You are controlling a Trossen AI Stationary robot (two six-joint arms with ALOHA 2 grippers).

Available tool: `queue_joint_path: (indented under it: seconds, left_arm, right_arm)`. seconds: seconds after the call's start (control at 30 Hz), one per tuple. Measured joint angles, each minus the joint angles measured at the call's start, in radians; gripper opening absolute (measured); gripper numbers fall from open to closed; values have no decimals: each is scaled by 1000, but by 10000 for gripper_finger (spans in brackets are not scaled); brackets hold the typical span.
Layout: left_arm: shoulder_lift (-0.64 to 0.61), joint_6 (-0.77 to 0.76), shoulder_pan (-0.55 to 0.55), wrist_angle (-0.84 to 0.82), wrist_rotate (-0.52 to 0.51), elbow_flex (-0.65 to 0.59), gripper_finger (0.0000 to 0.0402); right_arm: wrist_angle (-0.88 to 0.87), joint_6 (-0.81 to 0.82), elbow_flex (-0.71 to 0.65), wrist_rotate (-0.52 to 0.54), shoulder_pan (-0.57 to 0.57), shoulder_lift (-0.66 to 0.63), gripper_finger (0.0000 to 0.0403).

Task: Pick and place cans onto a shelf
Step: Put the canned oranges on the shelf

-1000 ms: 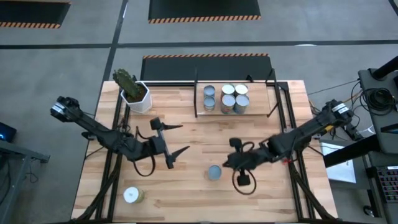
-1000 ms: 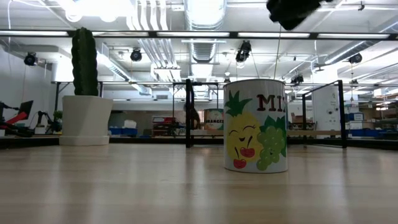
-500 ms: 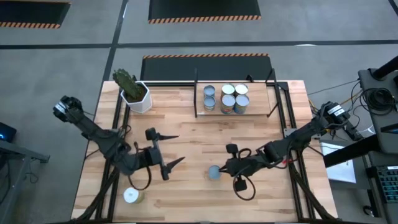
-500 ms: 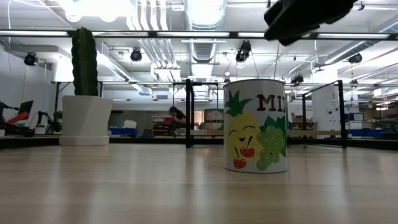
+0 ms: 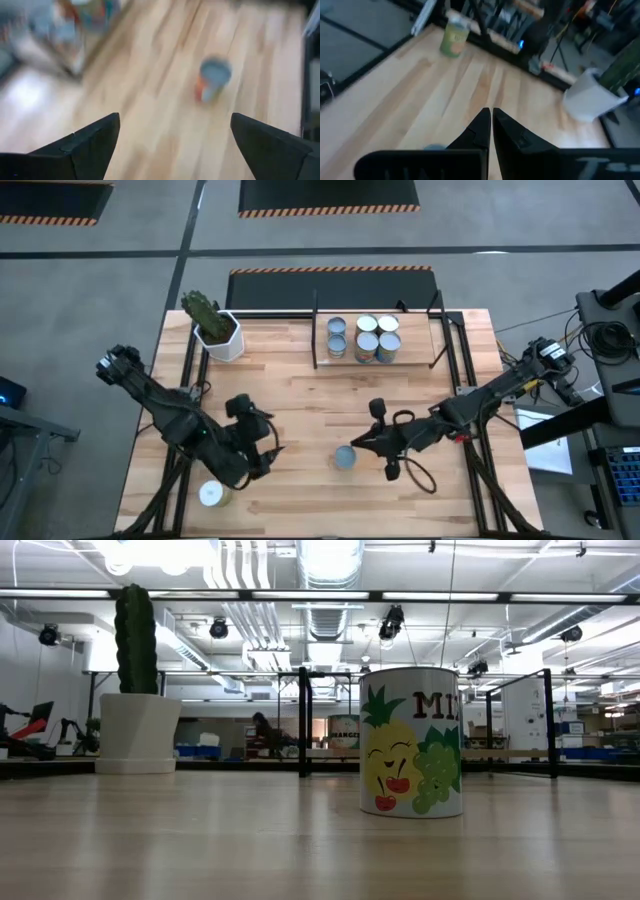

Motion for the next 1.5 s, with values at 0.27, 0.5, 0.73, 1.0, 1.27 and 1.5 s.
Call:
queue_joint_path:
  seconds: [0.27, 0.5, 0.73, 1.0, 1.27, 1.5]
  left_arm:
    - [159, -489, -63, -275, 450, 37, 362]
    - [240, -819, -155, -328, 604, 27, 362]
    - [244, -1152, -285, -371, 668, 15, 362]
    - [240, -1370, -388, -341, 651, -4, 362]
    - [239, -1387, -408, -324, 647, -35, 362]
    - [252, -1390, -412, -251, 622, -67, 362]
  right_arm:
    - [-4, -70, 0, -1, -2, -88, 9]
    - [-15, -94, -1, -3, -2, -127, 9]
    - [-29, -87, -2, -4, -2, -139, 9]
    - [-27, -61, -2, -4, -2, -137, 9]
    - [-33, -63, -2, -4, -2, -136, 9]
    - [-43, -15, -2, -7, -2, -136, 9]
